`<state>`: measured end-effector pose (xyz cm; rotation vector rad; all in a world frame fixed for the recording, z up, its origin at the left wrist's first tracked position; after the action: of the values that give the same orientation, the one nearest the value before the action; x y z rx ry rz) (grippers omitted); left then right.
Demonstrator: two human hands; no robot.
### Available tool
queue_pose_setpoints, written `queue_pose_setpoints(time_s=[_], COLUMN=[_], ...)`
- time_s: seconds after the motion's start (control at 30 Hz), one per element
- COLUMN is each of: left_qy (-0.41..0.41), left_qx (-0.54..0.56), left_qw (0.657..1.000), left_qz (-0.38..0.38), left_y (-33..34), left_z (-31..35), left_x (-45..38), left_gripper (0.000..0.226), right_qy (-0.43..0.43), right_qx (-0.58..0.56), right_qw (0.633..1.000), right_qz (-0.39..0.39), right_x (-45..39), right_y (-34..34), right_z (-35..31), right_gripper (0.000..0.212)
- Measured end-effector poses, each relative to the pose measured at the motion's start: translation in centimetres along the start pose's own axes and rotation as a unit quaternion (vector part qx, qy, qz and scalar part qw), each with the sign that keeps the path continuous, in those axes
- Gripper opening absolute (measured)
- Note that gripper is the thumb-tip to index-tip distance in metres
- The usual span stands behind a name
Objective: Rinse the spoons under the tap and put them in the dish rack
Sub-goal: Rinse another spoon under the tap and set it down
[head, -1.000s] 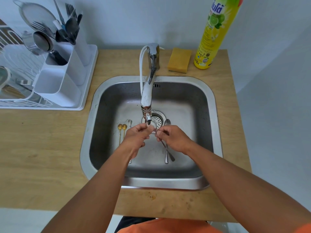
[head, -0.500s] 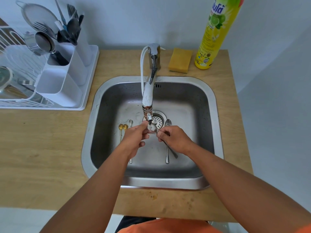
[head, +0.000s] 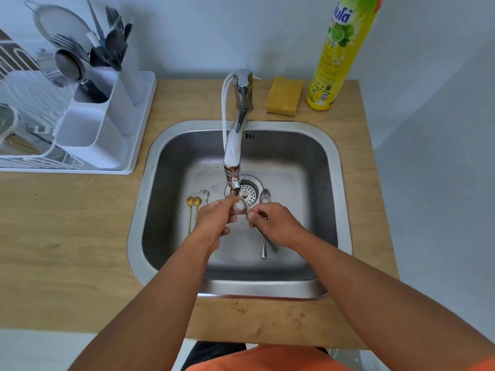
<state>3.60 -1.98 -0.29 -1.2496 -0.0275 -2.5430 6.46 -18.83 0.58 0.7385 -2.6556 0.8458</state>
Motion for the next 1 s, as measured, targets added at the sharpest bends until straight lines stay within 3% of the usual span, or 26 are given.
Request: queue_pose_setpoints(time_s=[0.23,0.43,0.5,0.6,0.77,1.0], left_qy=[-0.008,0.005,-0.008,-0.011,0.038,0.099], left_qx=[0.018,-0.032,-0.043,-0.052,0.000,-0.003], left_qw=[0.999,0.993,0.992,0.995,0.999,0.992], left_qz=[-0.048,-0.116,-0.116,-0.084,0.001,0.074], left_y=[-0.7,-0.9,-0.9,-0.9,-0.3,0.2], left_z=[-0.7,-1.0,-0.9,-0.4,1.1,2.2], left_x=[-0.4,-0.3,-0.1,0.1,0.3,1.2], left_gripper=[0.035,0.015,0.021,0.035,0.022,0.020], right_qy=[0.006,0.014,0.012,0.007,0.006,-0.007], right_qx=[-0.004,0.001,0.000,-0.007,-0.021,0.151], right_qw=[1.000,1.000,1.000,1.000,0.999,0.984], right_qz=[0.007,0.004,-0.001,-0.010,0.029,0.095], right_x=[-0.1,0.2,0.3,0.2,-0.1,0.0], right_y=[-0.1,-0.2,-0.2,0.0,0.3,-0.4], right_z=[0.2,0.7,0.8,0.6,-0.1,-1.7], right_gripper=[0.025,0.024,0.024,0.022,0.014,0.018])
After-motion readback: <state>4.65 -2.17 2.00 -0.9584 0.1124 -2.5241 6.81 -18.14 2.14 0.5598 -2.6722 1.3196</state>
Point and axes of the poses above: each hand's wrist, its own x-axis away from the middle knuckle, its own y-axis out of the palm, z = x × y, the point moved 6 cm from there along -x, towards the middle knuckle, and after that the axes turned 3 degrees about -y, right-handed, at the moved point
